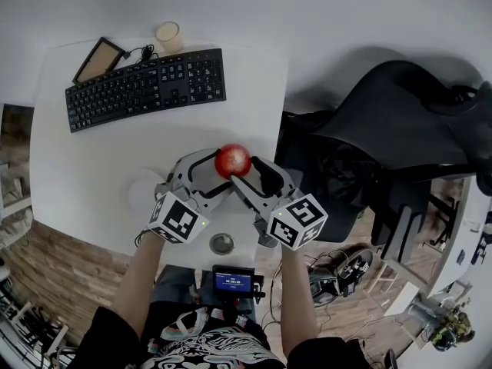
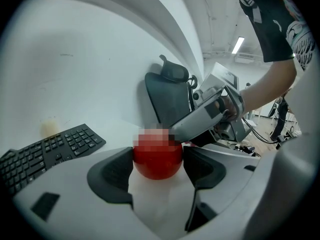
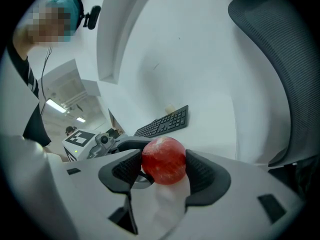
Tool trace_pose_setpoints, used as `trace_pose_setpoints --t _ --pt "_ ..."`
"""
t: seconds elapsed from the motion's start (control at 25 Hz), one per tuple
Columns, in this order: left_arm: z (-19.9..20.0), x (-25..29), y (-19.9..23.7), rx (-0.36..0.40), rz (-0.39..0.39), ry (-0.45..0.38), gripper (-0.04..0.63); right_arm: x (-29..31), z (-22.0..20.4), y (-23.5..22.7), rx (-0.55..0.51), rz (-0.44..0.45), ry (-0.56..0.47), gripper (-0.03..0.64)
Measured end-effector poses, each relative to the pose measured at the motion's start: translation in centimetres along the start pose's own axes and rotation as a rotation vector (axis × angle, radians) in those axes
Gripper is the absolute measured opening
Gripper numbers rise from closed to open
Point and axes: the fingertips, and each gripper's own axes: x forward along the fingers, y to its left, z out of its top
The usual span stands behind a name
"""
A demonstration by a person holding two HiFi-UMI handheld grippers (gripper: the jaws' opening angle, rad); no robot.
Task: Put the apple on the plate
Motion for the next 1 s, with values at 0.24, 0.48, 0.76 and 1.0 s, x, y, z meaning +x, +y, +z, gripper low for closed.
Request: trace_pose_setpoints --t 0.24,0.48,0.76,1.0 --pt "0.1 -0.3 -0.6 -0.033 -0.007 0.002 0.308 -0.5 -0.1 0.3 0.029 0.004 -0.017 0.268" --pt "0.3 -1.0 -1.1 -0.038 0.007 -0.005 0.308 -0.9 -0.2 1.1 0.019 0.001 -0.025 0.268" --pt "1.3 -1.9 -1.6 -0.032 0.013 -0.02 0.308 -1.7 0.5 2.2 -0.001 -0.009 -0.054 0.268" --pt "2.8 -2.9 -2.2 -0.001 0.015 -0.044 0.308 -2.9 1.3 3.6 -0.021 -0.02 -0.074 0.268"
